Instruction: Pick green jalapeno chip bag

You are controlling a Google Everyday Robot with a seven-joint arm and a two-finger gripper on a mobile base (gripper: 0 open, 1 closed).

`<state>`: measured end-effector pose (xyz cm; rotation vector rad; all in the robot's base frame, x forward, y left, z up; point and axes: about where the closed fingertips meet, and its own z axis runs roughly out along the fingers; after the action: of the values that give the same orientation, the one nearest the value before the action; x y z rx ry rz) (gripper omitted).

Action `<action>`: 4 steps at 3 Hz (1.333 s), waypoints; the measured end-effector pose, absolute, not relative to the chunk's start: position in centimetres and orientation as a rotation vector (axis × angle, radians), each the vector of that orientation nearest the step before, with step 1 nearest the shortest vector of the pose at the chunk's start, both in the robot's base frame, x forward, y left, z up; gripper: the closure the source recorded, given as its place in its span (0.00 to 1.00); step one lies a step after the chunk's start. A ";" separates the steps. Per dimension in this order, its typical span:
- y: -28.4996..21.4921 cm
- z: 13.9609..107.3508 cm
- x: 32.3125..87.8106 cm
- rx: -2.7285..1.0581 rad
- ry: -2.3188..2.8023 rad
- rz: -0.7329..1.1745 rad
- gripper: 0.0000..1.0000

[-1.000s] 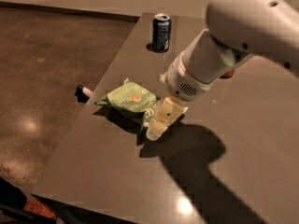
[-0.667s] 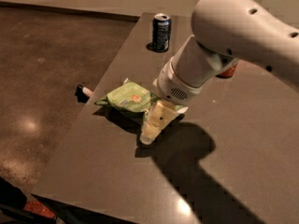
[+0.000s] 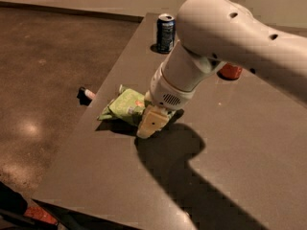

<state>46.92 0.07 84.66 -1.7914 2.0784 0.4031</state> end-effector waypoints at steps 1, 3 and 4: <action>-0.4 85.8 47.3 -1.773 2.080 0.422 0.64; -4.0 93.9 49.0 -1.658 1.976 0.475 1.00; -5.5 97.3 49.7 -1.623 1.919 0.476 1.00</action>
Offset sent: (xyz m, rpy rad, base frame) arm 0.0273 -0.0439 0.1020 0.1734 -0.0632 -0.0522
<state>49.70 -5.46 97.30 -1.6233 1.9190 0.4760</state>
